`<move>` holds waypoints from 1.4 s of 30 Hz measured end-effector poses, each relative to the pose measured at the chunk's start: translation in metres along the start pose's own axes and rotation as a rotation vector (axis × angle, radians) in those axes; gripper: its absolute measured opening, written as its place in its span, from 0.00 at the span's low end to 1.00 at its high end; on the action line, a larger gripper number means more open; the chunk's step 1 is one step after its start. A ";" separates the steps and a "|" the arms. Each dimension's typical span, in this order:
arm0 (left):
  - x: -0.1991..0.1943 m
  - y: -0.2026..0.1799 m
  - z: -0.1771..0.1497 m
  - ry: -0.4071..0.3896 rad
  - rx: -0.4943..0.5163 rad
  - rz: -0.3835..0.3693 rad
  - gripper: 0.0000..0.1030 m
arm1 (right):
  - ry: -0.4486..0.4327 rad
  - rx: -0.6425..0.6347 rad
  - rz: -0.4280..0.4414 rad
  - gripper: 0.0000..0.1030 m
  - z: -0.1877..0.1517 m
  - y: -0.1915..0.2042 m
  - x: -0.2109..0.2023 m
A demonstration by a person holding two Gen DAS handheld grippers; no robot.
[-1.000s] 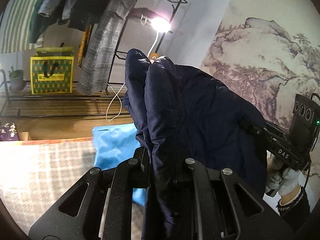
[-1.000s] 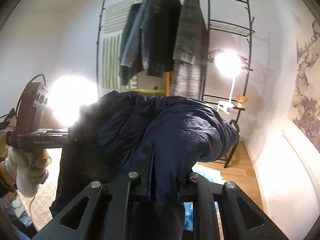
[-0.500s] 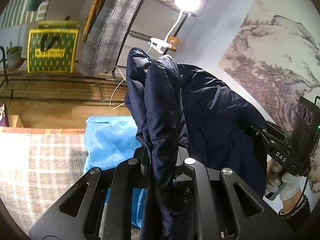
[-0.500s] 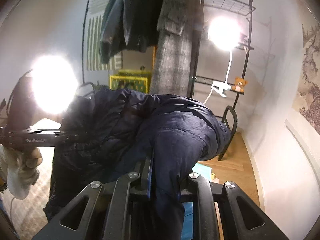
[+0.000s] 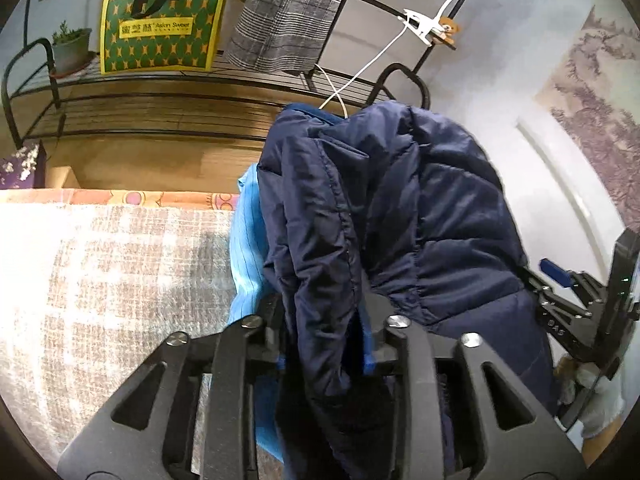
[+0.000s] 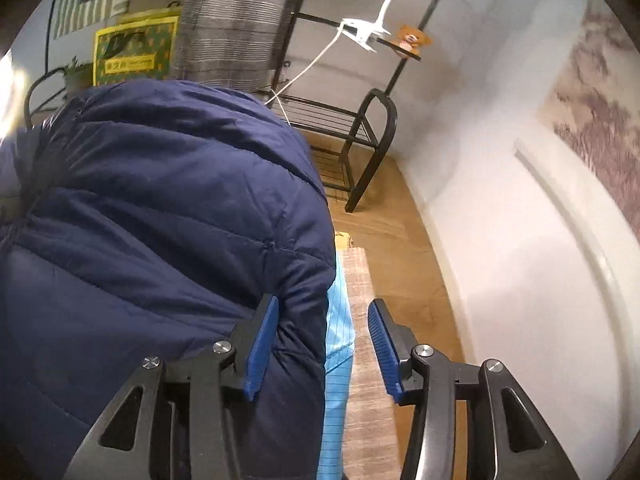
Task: Fold large clothes
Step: 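Lower the jacket bundle onto the light blue shirt with both tools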
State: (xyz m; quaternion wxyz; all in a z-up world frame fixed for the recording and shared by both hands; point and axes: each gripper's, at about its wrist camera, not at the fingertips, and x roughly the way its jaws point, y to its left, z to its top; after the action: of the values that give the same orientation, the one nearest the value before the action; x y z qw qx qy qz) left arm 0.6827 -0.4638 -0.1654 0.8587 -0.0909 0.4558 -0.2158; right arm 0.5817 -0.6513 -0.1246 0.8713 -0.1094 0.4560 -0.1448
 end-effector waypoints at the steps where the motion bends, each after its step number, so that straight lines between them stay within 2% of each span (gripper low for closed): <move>1: 0.000 0.001 0.000 0.001 -0.008 -0.004 0.34 | 0.003 -0.001 -0.012 0.47 -0.001 -0.001 0.001; 3: -0.002 0.008 0.002 -0.003 -0.023 -0.005 0.41 | 0.012 -0.002 -0.036 0.49 0.000 -0.002 -0.001; 5: -0.009 0.014 0.004 -0.015 -0.025 0.013 0.43 | 0.005 0.014 -0.044 0.50 0.000 -0.006 -0.007; 8: -0.029 0.022 0.006 -0.043 -0.046 0.020 0.43 | -0.027 0.049 -0.052 0.50 0.001 -0.015 -0.024; 17: -0.105 0.003 -0.003 -0.102 0.055 0.003 0.43 | -0.122 0.153 0.003 0.50 0.001 -0.036 -0.080; 26: -0.226 -0.029 -0.027 -0.204 0.169 -0.006 0.43 | -0.244 0.198 0.072 0.52 0.003 -0.045 -0.187; 33: -0.337 -0.038 -0.054 -0.311 0.220 -0.007 0.43 | -0.349 0.212 0.141 0.52 -0.012 -0.042 -0.288; 37: -0.397 -0.040 -0.078 -0.360 0.248 -0.011 0.43 | -0.404 0.202 0.171 0.52 -0.024 -0.037 -0.348; 42: -0.454 -0.039 -0.112 -0.392 0.270 -0.030 0.43 | -0.459 0.177 0.197 0.53 -0.043 -0.027 -0.413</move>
State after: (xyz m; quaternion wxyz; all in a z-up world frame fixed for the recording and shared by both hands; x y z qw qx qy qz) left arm 0.3567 -0.2879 0.1218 0.9319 -0.0218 0.2461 -0.2657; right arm 0.3181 -0.5335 0.1749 0.9680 -0.0180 0.2405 -0.0698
